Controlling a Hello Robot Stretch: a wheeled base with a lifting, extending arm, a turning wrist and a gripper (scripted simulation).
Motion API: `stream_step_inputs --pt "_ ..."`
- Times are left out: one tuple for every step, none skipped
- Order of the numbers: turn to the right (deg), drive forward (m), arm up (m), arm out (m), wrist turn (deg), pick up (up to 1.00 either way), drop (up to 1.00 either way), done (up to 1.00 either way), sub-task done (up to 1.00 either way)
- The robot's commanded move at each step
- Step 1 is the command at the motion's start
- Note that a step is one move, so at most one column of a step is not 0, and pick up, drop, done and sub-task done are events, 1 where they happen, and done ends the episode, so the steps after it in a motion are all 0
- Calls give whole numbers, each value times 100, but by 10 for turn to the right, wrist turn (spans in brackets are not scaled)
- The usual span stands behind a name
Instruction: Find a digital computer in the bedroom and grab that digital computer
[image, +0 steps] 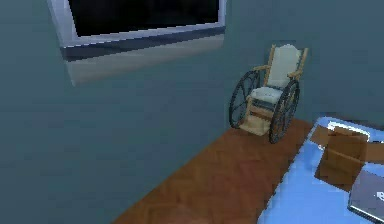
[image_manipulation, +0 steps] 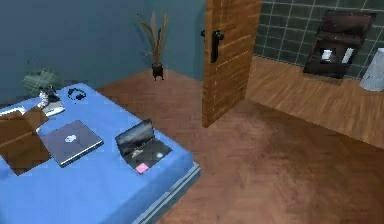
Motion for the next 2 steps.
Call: stream_step_inputs --pt "-120 0 0 0 0 0 0 0 0" --pt "450 0 0 0 0 0 0 0 0"
